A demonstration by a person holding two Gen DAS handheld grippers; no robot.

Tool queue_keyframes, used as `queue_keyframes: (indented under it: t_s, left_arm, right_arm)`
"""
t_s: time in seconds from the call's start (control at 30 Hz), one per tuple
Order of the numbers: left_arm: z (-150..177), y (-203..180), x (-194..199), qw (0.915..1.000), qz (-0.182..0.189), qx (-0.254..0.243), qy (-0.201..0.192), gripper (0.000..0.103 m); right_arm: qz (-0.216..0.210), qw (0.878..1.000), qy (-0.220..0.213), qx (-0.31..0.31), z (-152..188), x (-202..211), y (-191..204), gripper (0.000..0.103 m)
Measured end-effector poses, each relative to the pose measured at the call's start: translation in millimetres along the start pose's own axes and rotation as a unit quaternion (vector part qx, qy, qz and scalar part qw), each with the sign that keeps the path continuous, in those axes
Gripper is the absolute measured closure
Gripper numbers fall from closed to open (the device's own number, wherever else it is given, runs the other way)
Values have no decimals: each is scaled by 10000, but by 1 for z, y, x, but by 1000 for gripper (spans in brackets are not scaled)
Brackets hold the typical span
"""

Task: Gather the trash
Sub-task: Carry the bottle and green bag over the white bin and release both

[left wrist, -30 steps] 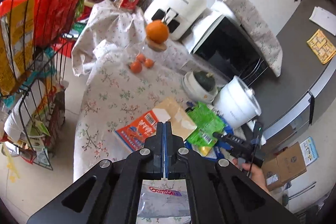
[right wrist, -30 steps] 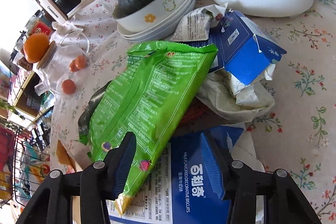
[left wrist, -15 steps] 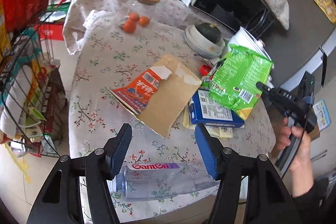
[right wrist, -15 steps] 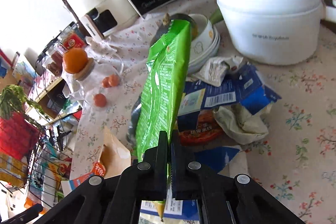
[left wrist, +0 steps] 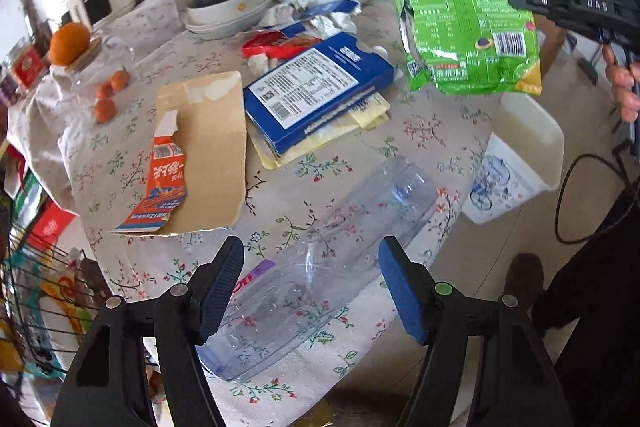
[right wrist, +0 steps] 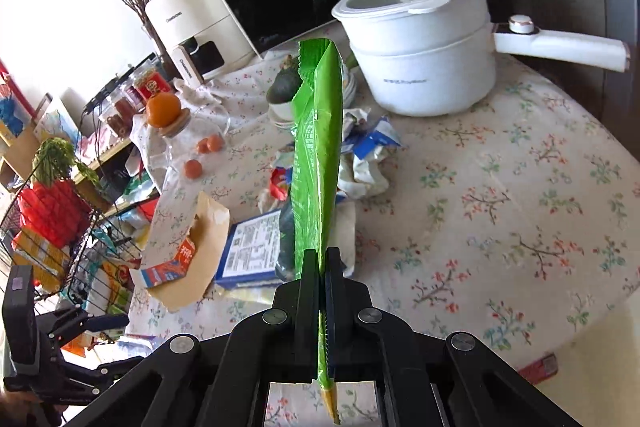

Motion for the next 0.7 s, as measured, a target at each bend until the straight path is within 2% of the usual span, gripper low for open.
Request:
queue_keyframes:
  t_s: [0.17,0.27,0.37,0.5,0.6,0.7]
  left_arm:
    - [4,-19,-19,9920,-205,-1081,618,31]
    - [4,-25,-35,9850,-236,-1417,960,31]
    - [4,-29,-54,9741,-495,-1808,1266,27]
    - [7,-33,-72,9641,-637,-2039,1577,28]
    - [10,-33,-77,9661,-691,-1998,1481,32]
    - [5,-29,-72,9799,-642,-1548,1081,34]
  right_arm:
    - [107,9996,114,-237,20,18,-21,102]
    - [233,9993,142,-243,25,26,-31,102]
    - [312,9989,221,-281,30,30,-42,102]
    - [422,9980,349,-301,37,34,-57,102]
    - [499,9975,378,-330,43,40,-70,102]
    - [557,9968,418,-388,47,45,-82,102]
Point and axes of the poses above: each gripper's, at about its wrist camera, not at the fingertips, and x roughly against the way its jaws point, y to its left, z to its underside, the point moved 4 cm from there along -x, roughly the way its jaws point, and after that the axes turned 2 degrees about y, right-handed, at the moved point
